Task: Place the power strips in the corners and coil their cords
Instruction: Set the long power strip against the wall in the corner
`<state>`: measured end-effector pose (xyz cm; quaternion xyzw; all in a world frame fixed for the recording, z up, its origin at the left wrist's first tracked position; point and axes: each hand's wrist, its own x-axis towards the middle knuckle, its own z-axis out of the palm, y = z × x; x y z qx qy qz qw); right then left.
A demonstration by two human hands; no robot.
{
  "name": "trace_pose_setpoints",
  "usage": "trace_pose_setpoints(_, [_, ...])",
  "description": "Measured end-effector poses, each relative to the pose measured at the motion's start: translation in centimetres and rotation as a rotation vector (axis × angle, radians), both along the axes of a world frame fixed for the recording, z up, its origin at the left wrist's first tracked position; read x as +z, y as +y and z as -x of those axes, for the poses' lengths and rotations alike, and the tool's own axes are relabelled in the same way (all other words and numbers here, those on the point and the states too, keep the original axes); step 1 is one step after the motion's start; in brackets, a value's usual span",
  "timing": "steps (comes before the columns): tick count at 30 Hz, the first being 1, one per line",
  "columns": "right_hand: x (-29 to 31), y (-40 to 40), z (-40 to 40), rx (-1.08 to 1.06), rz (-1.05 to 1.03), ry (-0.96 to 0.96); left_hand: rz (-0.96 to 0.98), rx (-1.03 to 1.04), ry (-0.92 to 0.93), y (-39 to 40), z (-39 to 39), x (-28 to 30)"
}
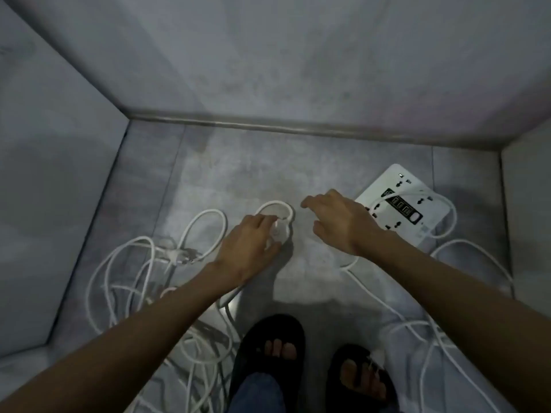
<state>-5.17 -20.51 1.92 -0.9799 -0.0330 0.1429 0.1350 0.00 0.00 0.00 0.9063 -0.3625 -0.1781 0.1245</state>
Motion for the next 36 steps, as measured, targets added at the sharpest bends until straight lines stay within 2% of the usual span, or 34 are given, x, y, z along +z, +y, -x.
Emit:
trace_pose_setpoints(4, [-0.3,0.3,0.6,-0.008,0.051,0.012,-0.216,0.050,-0.017,-0.3,1.0,-1.1])
trace_pose_setpoints(7, [-1.3,0.6,1.3,0.028,0.062,-0.074,-0.273,0.032,-0.073,-0.3,0.8,-2.3])
trace_pose_setpoints(11, [-2.2,1.3,0.9,0.000,0.030,-0.064,-0.284,0.056,-0.112,-0.7,-0.1,-2.5])
trace_pose_setpoints(19, [-3.6,3.9,-0.2,-0.094,-0.096,-0.010,-0.090,0.637,0.196,-2.0,-5.8,-2.5])
trace_pose_setpoints(23, [-4.9,5.9,-0.9,-0.181,-0.174,-0.024,0.144,1.051,0.378,-3.1,-7.8,-2.7])
trace_pose_setpoints(25, [-5.1,6.4,-1.1,-0.282,-0.202,-0.111,0.215,1.145,0.404,-3.6,-8.2,-2.8])
trace_pose_setpoints(28, [-5.5,6.5,-1.0,-0.219,-0.059,-0.225,0.267,1.176,0.435,-4.0,-8.0,-3.0])
trace_pose_setpoints(30, [-5.6,6.3,-1.0,-0.194,0.024,-0.185,0.276,1.140,0.392,-4.0,-7.5,-3.1])
trace_pose_setpoints(31, [-5.8,6.4,-0.9,-0.205,0.049,-0.170,0.253,1.057,0.297,-3.7,-7.4,-3.4])
trace_pose_setpoints(34, [-5.8,7.3,0.1,-0.277,0.073,-0.107,0.111,0.484,-0.138,-2.0,-7.0,-3.8])
trace_pose_setpoints(36, [-6.0,7.6,0.3,-0.337,0.114,-0.037,-0.069,0.108,-0.158,-1.4,-7.1,-3.9])
